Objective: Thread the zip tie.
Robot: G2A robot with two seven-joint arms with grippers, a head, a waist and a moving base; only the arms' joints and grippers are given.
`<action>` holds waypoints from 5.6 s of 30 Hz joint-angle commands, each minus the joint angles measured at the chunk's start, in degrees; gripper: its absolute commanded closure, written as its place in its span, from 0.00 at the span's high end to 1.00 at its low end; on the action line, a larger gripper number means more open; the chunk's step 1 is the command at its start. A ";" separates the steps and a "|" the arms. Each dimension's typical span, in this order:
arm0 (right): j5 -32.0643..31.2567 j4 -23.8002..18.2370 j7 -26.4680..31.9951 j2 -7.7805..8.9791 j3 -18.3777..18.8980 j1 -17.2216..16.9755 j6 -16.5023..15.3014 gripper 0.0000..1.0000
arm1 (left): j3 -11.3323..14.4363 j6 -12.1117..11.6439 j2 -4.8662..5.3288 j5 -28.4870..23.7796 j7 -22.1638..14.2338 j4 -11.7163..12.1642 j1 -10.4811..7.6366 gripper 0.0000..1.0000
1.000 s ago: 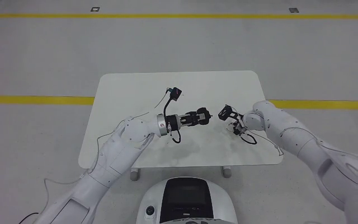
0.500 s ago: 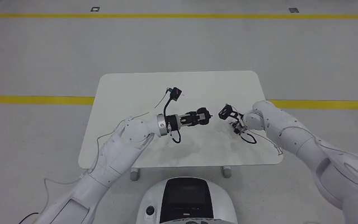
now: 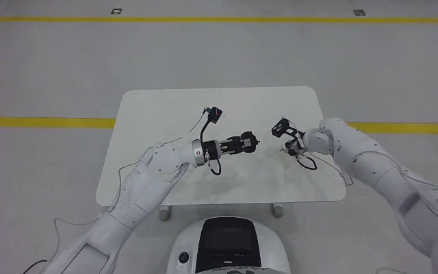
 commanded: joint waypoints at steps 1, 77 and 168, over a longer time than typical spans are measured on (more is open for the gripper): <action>1.07 -1.37 -0.72 1.39 0.68 -0.04 0.00 0.00 | 0.00 0.00 0.00 0.00 0.00 0.00 0.00 0.00; 16.54 -38.10 -64.93 20.13 28.70 -38.23 0.00 0.00 | 0.00 0.00 0.00 0.00 0.00 0.00 0.00 0.00; -12.09 -42.70 -96.76 5.14 32.59 -53.86 17.46 0.00 | 0.00 0.00 0.00 0.00 0.00 0.00 0.00 0.00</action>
